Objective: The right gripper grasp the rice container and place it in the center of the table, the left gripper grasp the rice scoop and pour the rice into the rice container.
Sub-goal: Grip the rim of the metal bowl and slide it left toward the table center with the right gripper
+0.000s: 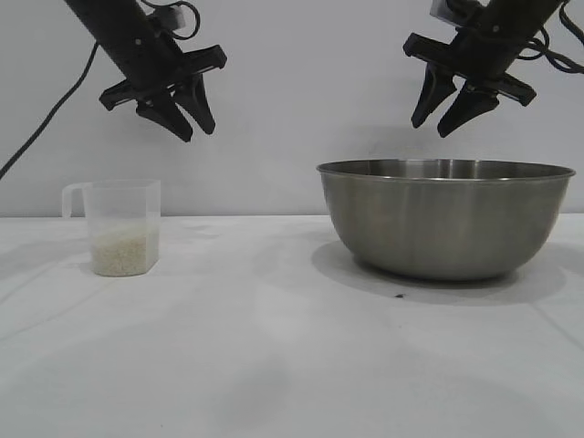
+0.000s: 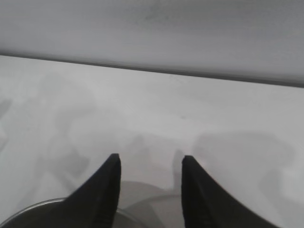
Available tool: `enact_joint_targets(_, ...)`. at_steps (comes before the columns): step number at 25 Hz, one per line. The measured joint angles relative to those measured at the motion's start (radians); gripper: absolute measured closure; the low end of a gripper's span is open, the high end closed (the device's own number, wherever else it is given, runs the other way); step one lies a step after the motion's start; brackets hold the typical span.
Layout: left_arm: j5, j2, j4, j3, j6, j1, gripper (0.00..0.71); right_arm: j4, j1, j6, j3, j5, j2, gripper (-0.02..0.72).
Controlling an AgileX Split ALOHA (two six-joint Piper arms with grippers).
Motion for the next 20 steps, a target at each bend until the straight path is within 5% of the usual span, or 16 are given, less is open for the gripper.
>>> enact_joint_targets(10, 0.025, 0.0, 0.0, 0.0, 0.0, 0.0, 0.485, -0.007, -0.004, 0.0, 0.0, 0.053, -0.002, 0.456)
enact_joint_targets(20, 0.045, -0.004, 0.0, -0.044, 0.0, 0.0, 0.485, -0.145, -0.119, 0.002, -0.002, 0.425, -0.095, 0.456)
